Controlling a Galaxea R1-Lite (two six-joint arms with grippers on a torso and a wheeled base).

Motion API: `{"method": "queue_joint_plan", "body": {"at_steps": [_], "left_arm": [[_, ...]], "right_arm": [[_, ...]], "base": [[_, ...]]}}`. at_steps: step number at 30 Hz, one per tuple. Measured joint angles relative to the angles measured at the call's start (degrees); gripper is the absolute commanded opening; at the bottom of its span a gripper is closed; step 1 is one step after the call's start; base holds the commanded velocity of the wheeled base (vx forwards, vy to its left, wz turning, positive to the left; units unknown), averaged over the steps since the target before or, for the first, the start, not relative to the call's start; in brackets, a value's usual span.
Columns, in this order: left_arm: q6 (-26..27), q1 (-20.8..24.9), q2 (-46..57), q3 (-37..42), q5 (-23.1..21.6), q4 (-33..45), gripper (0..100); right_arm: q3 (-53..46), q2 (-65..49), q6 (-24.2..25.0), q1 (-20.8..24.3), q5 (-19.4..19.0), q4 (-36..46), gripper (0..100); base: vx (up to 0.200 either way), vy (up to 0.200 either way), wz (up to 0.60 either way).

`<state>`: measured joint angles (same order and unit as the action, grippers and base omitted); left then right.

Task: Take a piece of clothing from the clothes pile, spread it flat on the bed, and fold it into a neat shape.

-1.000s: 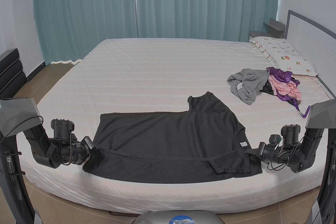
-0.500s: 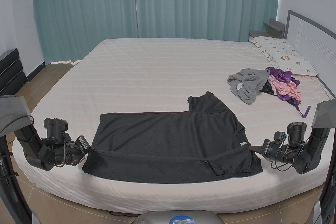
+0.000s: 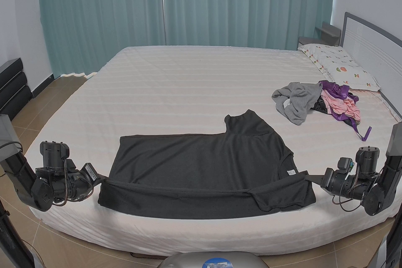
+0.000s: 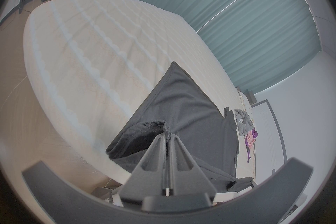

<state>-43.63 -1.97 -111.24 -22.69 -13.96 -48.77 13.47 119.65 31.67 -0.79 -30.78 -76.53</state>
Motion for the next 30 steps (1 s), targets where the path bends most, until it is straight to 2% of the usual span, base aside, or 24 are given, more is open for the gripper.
{"method": "queue_joint_plan", "body": {"at_steps": [9,19,30], "left_arm": [[0.04,-0.41,5.95,4.52,-0.05,0.26,0],[0.44,-0.48,10.89,8.3,-0.07,0.35,0],[0.59,-1.71,12.07,10.59,-0.07,0.41,0]], "right_arm": [[-3.88,-2.4,0.05,-0.8,-0.06,-3.55,0],[-9.84,-2.84,0.05,-1.05,-0.12,-11.37,0],[-12.37,-2.84,-0.3,-1.6,0.02,-12.47,0]], "base": [[0.0,0.0,0.0],[0.0,0.0,0.0],[0.0,0.0,0.0]]}}
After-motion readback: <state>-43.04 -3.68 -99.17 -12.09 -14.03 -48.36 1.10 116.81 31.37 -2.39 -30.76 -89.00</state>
